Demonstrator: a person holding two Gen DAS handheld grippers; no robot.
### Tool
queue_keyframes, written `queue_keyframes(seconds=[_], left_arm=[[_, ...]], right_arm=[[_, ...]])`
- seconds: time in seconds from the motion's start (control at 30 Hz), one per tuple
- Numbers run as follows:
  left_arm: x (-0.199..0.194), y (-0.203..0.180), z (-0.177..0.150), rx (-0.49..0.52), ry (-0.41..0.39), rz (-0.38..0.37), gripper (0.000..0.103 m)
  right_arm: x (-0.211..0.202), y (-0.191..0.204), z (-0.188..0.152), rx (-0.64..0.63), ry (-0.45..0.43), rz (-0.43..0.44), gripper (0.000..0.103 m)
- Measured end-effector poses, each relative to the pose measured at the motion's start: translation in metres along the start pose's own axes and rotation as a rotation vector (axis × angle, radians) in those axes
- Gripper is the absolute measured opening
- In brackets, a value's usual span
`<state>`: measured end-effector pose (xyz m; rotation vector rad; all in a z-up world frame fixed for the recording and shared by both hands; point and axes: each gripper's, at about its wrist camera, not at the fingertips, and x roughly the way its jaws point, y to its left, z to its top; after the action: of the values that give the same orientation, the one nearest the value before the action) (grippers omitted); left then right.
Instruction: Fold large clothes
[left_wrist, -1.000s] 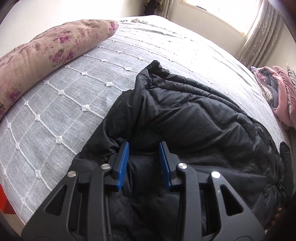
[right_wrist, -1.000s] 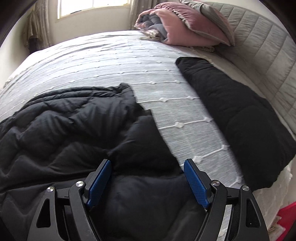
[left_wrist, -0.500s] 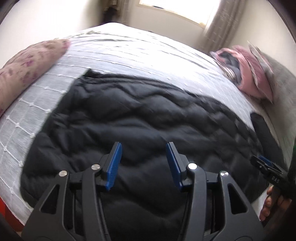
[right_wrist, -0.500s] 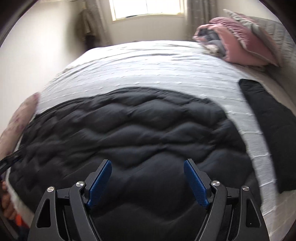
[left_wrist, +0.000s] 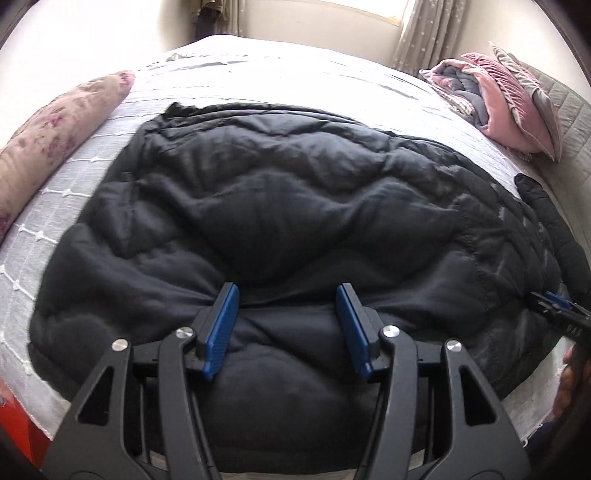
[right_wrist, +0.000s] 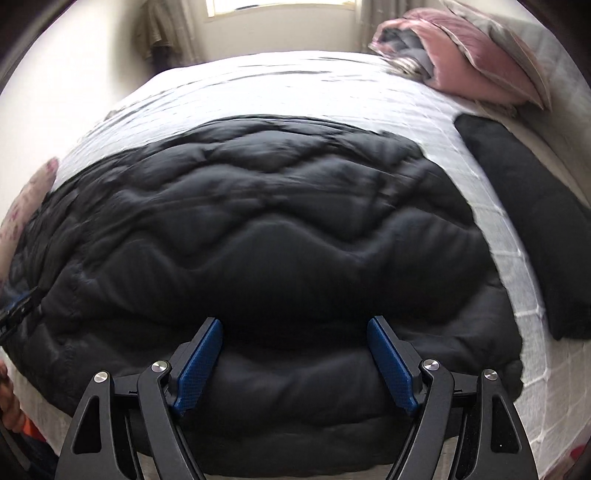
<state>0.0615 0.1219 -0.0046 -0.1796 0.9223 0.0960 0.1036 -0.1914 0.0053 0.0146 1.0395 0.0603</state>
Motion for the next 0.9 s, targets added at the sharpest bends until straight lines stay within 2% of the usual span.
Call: queue_keyframes(seconds=[0.1, 0.2, 0.33, 0.5, 0.57, 0.63, 0.67, 0.8, 0.9], left_arm=[[0.000, 0.016, 0.002, -0.037, 0.004, 0.036, 0.057], [-0.001, 0.041, 0.006, -0.109, 0.010, 0.037, 0.057], [-0.001, 0.077, 0.009, -0.211, 0.024, 0.013, 0.057], [-0.009, 0.119, 0.012, -0.325, 0.020, -0.052, 0.057], [-0.019, 0.138, 0.012, -0.373, -0.007, -0.033, 0.057], [-0.025, 0.155, 0.009, -0.415, -0.019, 0.003, 0.061], [-0.026, 0.163, 0.006, -0.441, -0.012, -0.012, 0.062], [-0.024, 0.174, -0.009, -0.496, 0.067, -0.195, 0.062], [-0.026, 0.180, -0.023, -0.531, 0.094, -0.228, 0.062]], right_arm=[[0.002, -0.017, 0.002, 0.043, 0.010, -0.005, 0.081], [0.002, -0.028, 0.002, 0.075, 0.015, -0.018, 0.081], [0.005, -0.043, 0.004, 0.102, 0.020, -0.037, 0.081], [0.009, -0.054, 0.009, 0.123, 0.022, -0.047, 0.081], [0.010, -0.054, 0.010, 0.125, 0.022, -0.055, 0.081], [0.010, -0.055, 0.011, 0.126, 0.021, -0.061, 0.081], [0.009, -0.055, 0.011, 0.126, 0.020, -0.064, 0.081], [-0.002, -0.044, 0.009, 0.115, -0.016, -0.093, 0.081], [-0.015, -0.037, 0.007, 0.116, -0.070, -0.097, 0.081]])
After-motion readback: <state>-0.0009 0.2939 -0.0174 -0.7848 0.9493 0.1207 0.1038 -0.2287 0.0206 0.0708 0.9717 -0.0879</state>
